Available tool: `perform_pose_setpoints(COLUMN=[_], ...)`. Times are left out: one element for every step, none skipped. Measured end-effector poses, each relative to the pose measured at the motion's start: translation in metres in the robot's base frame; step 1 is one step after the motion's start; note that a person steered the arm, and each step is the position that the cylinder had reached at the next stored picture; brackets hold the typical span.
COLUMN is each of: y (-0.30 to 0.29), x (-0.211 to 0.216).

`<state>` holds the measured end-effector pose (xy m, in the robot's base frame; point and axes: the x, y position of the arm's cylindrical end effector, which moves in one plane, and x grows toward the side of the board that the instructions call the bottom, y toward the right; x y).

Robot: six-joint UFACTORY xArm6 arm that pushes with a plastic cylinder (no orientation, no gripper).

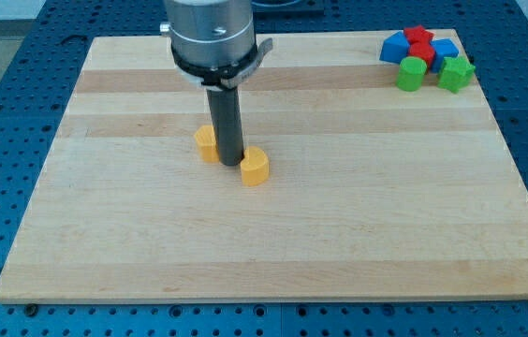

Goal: Push the yellow heart to the top right

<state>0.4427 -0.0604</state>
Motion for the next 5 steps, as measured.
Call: perform_pose_setpoints(y=[-0.012, -0.018, -0.003, 0.016, 0.019], x=[0.012, 0.032, 0.038, 0.033, 0.000])
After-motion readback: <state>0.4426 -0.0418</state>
